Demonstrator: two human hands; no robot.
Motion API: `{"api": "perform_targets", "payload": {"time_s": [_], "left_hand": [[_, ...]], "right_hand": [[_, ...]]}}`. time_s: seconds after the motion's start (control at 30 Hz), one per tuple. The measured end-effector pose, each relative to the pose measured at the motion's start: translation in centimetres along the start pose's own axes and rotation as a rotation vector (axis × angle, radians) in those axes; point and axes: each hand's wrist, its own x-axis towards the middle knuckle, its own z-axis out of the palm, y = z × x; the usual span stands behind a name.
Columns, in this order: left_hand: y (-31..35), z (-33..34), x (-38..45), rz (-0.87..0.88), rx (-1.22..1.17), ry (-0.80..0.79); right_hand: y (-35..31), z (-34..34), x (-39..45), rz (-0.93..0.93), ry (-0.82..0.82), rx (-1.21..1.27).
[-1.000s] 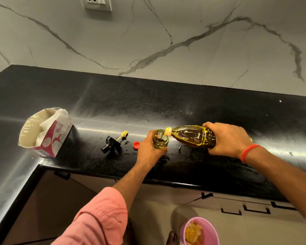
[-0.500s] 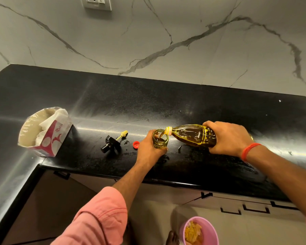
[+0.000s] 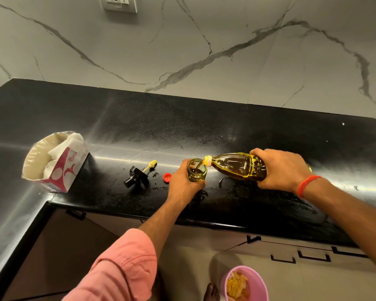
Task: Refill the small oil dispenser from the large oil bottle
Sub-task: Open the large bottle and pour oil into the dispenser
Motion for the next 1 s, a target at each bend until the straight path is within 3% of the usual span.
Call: {"api": "perform_targets", "payload": {"time_s": [1.0], "left_hand": [[-0.02, -0.05, -0.02, -0.015, 0.003, -0.002]], "right_hand": [[0.42, -0.75, 0.01, -0.014, 0.018, -0.017]]}}
